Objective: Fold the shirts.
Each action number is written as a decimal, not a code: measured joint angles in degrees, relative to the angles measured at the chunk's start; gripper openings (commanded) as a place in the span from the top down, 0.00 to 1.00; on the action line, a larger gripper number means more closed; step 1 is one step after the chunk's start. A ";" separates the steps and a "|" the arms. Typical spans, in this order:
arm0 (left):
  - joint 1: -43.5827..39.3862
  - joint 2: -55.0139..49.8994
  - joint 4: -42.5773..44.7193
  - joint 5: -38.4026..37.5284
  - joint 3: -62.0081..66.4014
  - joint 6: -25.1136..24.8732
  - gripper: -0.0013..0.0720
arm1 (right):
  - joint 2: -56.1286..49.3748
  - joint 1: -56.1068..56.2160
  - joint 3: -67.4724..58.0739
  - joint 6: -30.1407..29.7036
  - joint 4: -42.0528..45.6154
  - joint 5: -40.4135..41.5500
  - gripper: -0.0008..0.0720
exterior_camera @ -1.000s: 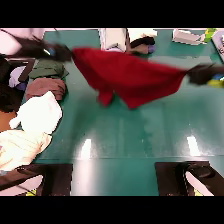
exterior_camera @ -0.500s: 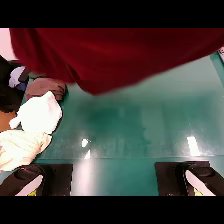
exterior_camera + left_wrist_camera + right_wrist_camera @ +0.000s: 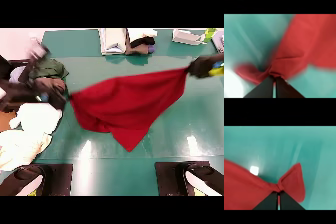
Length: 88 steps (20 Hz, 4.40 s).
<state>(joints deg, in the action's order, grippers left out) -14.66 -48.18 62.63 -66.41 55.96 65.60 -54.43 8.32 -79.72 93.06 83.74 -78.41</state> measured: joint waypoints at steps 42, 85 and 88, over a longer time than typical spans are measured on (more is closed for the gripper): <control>7.34 -11.89 8.50 1.95 20.85 10.56 0.95 | -0.39 2.43 -8.63 0.85 0.33 4.22 0.97; 4.98 -19.47 7.43 10.03 -6.45 18.69 0.25 | -19.80 -12.20 0.13 -3.08 -9.40 3.61 0.32; 1.68 -19.82 5.64 13.73 -10.36 19.28 0.25 | -17.18 -12.35 6.47 -3.10 -10.36 3.65 0.32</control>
<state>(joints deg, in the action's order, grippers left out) -12.97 -68.01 68.27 -52.69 45.60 84.88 -71.61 -4.03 -73.25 89.95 73.38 -74.76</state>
